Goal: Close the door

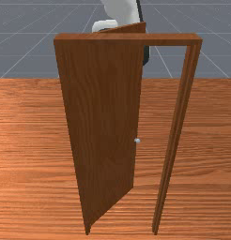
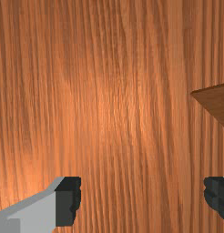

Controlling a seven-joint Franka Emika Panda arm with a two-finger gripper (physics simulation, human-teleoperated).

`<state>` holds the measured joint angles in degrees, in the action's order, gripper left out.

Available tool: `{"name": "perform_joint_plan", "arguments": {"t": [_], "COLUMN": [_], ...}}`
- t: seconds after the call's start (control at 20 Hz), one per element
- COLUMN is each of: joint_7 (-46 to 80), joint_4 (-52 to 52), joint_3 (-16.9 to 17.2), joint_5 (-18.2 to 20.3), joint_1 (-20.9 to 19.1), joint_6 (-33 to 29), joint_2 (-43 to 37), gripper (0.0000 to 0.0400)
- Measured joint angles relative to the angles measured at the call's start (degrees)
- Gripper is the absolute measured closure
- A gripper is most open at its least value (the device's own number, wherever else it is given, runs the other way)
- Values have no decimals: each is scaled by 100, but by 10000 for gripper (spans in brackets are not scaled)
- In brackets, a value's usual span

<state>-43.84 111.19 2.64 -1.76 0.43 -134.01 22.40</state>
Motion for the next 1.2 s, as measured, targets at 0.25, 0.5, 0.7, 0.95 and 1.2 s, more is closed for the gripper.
{"name": "perform_joint_plan", "arguments": {"t": [0.25, 0.5, 0.7, 0.95, 1.2], "joint_7": [0, 13, -8, -94, -126], "joint_4": [0, 118, -109, -2006, -4152], "joint_3": [0, 5, 2, -38, -57], "joint_5": [0, -3, 6, 49, 81], "joint_1": [0, 2, -9, -43, -81], "joint_6": [0, -42, 23, 787, 1696], "joint_2": [0, -74, 69, 1203, 2448], "gripper": [367, 397, 400, 400, 400]}}
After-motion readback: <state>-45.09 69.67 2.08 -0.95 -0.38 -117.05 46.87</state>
